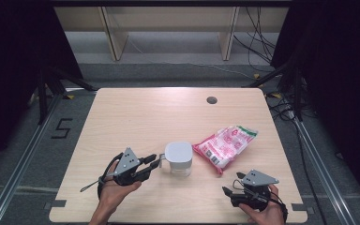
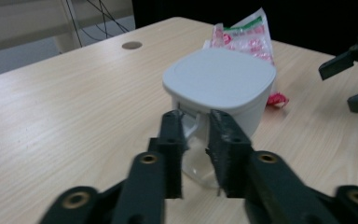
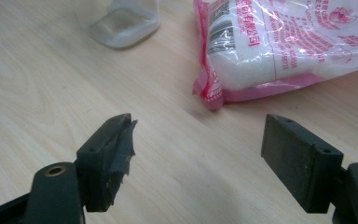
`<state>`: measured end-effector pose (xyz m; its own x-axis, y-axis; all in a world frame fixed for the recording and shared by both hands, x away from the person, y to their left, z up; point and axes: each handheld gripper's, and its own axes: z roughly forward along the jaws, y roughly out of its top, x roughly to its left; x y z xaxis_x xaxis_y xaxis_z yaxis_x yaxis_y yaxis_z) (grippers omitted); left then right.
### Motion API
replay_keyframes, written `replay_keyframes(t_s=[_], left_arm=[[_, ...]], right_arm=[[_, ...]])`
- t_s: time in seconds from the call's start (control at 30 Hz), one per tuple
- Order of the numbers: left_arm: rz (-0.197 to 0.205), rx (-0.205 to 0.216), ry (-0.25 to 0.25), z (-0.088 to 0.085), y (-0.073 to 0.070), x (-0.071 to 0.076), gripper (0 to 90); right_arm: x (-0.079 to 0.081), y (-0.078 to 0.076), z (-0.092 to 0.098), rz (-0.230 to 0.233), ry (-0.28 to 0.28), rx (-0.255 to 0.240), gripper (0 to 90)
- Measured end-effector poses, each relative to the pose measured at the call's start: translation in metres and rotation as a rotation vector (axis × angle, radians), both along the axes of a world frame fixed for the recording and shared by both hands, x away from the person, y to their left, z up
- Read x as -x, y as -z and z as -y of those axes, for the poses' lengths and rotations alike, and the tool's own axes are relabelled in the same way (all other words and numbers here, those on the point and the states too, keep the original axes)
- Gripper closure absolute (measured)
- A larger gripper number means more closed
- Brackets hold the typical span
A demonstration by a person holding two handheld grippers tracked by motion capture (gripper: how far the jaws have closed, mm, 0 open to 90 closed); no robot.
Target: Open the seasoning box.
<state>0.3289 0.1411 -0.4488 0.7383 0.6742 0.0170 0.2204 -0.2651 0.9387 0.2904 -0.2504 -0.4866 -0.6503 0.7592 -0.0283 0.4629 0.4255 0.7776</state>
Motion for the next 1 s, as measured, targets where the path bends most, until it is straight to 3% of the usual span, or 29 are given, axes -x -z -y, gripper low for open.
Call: replay_keyframes(t_s=[0.1, 0.17, 0.23, 0.27, 0.37, 0.47, 0.63, 0.9, 1.0], left_arm=[[0.013, 0.012, -0.002, 0.004, -0.005, 0.000, 84.0], [0.024, 0.015, -0.004, 0.005, -0.007, -0.001, 85.7], [0.026, 0.021, -0.007, 0.005, -0.009, -0.003, 87.4], [0.020, 0.031, -0.008, 0.006, -0.010, -0.005, 88.8], [0.005, 0.063, 0.011, 0.007, -0.010, -0.008, 89.3], [0.002, 0.056, 0.012, 0.011, -0.009, -0.011, 89.3], [-0.012, 0.088, 0.016, 0.016, -0.006, -0.020, 89.2], [-0.022, 0.081, 0.020, 0.019, -0.003, -0.030, 88.6], [-0.020, 0.070, 0.018, 0.021, 0.000, -0.032, 88.3]], right_arm=[[0.000, 0.000, 0.001, -0.026, -0.013, -0.006, 25.9], [-0.001, 0.000, 0.001, -0.003, -0.005, 0.001, 26.0], [0.000, 0.000, 0.000, -0.017, -0.005, -0.009, 26.0], [0.000, 0.000, 0.000, 0.003, 0.008, 0.001, 25.9], [0.000, 0.000, -0.001, -0.003, 0.003, 0.005, 26.0], [0.000, 0.000, -0.003, -0.008, -0.006, -0.001, 26.0], [0.000, 0.000, -0.004, 0.002, -0.014, 0.006, 26.0], [-0.001, 0.001, -0.008, -0.006, -0.037, 0.008, 26.0], [0.000, 0.000, -0.009, -0.011, -0.019, 0.005, 26.0]])
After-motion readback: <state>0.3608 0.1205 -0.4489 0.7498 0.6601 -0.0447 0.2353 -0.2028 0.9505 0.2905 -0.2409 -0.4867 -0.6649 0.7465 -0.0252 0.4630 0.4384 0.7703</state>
